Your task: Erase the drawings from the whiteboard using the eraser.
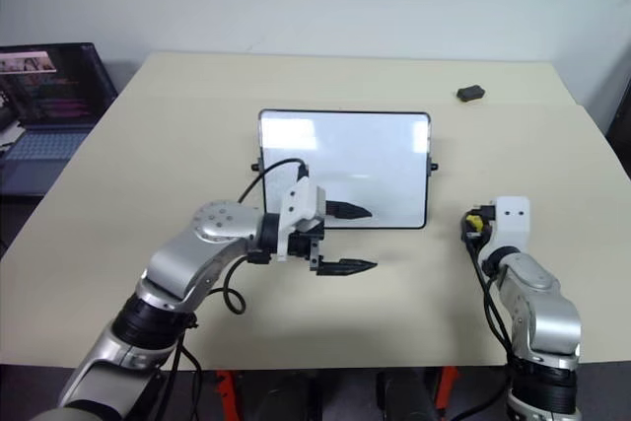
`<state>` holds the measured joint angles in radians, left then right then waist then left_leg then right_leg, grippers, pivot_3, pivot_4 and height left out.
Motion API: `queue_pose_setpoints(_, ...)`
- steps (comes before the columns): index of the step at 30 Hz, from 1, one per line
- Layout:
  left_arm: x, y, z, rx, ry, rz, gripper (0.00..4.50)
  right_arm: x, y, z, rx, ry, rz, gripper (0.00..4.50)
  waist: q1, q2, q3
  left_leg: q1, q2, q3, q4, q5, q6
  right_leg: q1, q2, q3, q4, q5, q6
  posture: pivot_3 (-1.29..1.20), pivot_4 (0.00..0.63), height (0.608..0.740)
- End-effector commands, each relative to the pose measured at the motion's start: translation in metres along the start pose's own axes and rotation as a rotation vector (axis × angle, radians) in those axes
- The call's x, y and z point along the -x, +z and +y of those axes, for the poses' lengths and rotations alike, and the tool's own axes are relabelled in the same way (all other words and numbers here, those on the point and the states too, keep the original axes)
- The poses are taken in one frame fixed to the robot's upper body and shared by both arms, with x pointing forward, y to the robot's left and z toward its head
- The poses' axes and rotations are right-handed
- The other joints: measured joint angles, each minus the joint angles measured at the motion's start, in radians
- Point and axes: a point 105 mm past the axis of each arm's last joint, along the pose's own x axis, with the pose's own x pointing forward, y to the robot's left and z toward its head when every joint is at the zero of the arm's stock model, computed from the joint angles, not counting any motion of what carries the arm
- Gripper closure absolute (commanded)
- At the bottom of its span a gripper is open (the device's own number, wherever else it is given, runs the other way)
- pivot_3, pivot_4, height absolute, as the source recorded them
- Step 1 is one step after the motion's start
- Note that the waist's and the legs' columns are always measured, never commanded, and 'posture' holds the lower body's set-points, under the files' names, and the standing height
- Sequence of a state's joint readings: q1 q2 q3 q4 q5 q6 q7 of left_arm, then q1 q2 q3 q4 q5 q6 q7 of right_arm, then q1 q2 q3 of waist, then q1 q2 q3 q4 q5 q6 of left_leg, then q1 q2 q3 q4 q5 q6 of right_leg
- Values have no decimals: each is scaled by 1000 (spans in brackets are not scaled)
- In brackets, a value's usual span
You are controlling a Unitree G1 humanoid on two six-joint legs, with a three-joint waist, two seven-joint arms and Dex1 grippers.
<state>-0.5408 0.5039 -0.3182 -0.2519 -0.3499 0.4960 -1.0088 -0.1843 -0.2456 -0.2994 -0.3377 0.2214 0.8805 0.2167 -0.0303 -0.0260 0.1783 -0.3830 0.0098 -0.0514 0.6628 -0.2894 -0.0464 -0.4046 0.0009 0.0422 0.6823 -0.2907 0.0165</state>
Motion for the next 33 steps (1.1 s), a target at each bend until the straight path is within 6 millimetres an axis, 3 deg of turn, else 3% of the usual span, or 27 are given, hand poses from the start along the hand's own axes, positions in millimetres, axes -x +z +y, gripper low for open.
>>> queue_pose_setpoints(1, 1, 13, -2, -34, 19, -47, 0, 1, 10, -2, -8, 6, -40, 2539, 0, 0, 0, 0, 0, 0, 0, 0, 0, 0, 0, 0, 0, 0, 0, 0, 150, 740)
queue_pose_setpoints(8, 0, 15, -2, -29, 19, -56, 0, 0, 10, -3, -3, 4, -30, 103, 0, 0, 0, 0, 0, 0, 0, 0, 0, 0, 0, 0, 1, 0, 0, 0, 150, 740)
queue_pose_setpoints(11, 2, 15, 1, -28, 37, -60, 0, 3, 17, 1, -30, 21, -46, 42, 0, 0, 0, 0, 0, 0, 0, 0, 0, 0, 0, 0, 1, 0, 0, 0, 150, 740)
queue_pose_setpoints(14, 10, 14, 6, -18, 96, -67, 0, 10, 40, 11, -61, 70, -149, 42, -1, 1, 0, 0, 0, 0, 0, 0, 0, 0, 0, 0, 1, 0, 0, 0, 150, 740)
queue_pose_setpoints(17, 25, 13, 21, 30, 258, -109, 0, 18, 58, 11, -46, 73, -249, 42, -3, 1, -1, 0, 0, 0, 0, 0, 0, 0, 0, 0, 1, 0, 0, 0, 150, 740)
queue_pose_setpoints(21, 53, 4, 39, 76, 516, -128, 0, 25, 59, 4, 12, 31, -317, 42, 0, 1, -1, 0, 0, -1, 0, 0, 0, 0, -1, 0, 1, 0, 0, 0, 150, 740)
queue_pose_setpoints(24, 90, -11, 43, 105, 746, -116, 0, 36, 57, 15, 117, 86, -396, 42, 1, 1, -1, 0, 0, 0, 0, 0, 0, 0, -1, 0, 0, 0, 0, 0, 150, 740)
queue_pose_setpoints(25, 101, -16, 40, 112, 800, -107, 0, 43, 54, 27, 97, 156, -413, 42, 1, 1, -1, 0, 0, 0, 0, 0, 0, 0, -1, 0, 0, 0, 0, 0, 150, 740)
queue_pose_setpoints(28, 134, -37, 21, 181, 954, -82, 0, 69, 18, 65, 134, 392, -344, 42, -1, 2, -3, 0, 1, 0, -1, 0, 0, 0, -1, 0, -1, 0, 0, 0, 150, 740)
queue_pose_setpoints(33, 143, -52, 5, 206, 1067, -63, 0, 79, -3, 74, 112, 430, -337, 42, 2, 2, -3, 1, 0, -1, 2, 0, 0, 2, -3, 0, 0, 2, 2, 0, 150, 740)
